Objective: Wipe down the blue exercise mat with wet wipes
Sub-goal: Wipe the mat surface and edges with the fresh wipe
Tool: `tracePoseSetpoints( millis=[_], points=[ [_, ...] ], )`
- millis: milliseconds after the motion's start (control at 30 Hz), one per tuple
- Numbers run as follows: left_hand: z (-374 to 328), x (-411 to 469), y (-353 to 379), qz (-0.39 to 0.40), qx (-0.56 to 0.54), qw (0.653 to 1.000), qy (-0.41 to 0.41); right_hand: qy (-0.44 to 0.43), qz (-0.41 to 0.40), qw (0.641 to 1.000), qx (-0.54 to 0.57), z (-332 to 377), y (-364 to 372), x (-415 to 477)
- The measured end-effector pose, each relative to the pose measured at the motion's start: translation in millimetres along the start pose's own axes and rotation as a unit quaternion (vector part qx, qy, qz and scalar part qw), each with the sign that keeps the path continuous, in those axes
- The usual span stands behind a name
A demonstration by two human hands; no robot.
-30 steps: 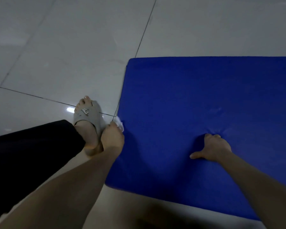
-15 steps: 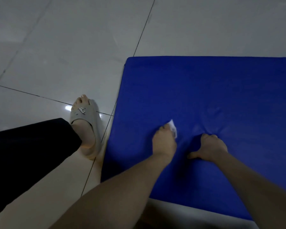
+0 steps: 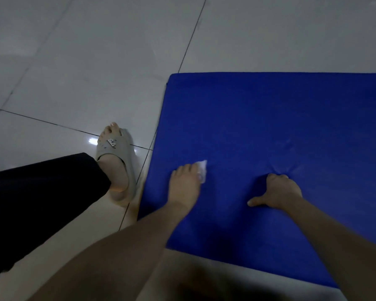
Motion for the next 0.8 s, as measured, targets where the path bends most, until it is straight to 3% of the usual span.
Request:
tracePoseSetpoints(
  millis=[167, 267, 333, 467, 667, 800],
  points=[
    [101, 16, -22, 0.014, -0.016, 0.981, -0.191, 0.001, -0.002, 1.0, 0.0, 1, -1, -1],
    [112, 21, -27, 0.022, -0.077, 0.95, -0.303, 0.003, -0.001, 1.0, -0.001, 1, -1, -2],
    [105, 21, -26, 0.024, -0.091, 0.938, -0.333, 0.003, -0.003, 1.0, -0.006, 1, -1, -3],
    [63, 10, -20, 0.007, -0.088, 0.963, -0.255, -0.001, -0.007, 1.0, -0.009, 3, -3, -2],
    [-21, -3, 7, 0.044, -0.128, 0.975, -0.176, 0.002, -0.012, 1.0, -0.013, 2, -1, -1],
    [-84, -18, 19, 0.045, -0.096, 0.993, -0.044, -0.002, -0.014, 1.0, -0.02, 1, -2, 0]
  ],
)
Point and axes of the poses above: each hand's wrist, its own x-axis towards the middle knuckle, its own y-axis out of the palm, z = x × y, the point moved 4 cm from there along x, towards the middle knuckle, and after that the axes turned 11 degrees about -y, right-handed, at the moved point
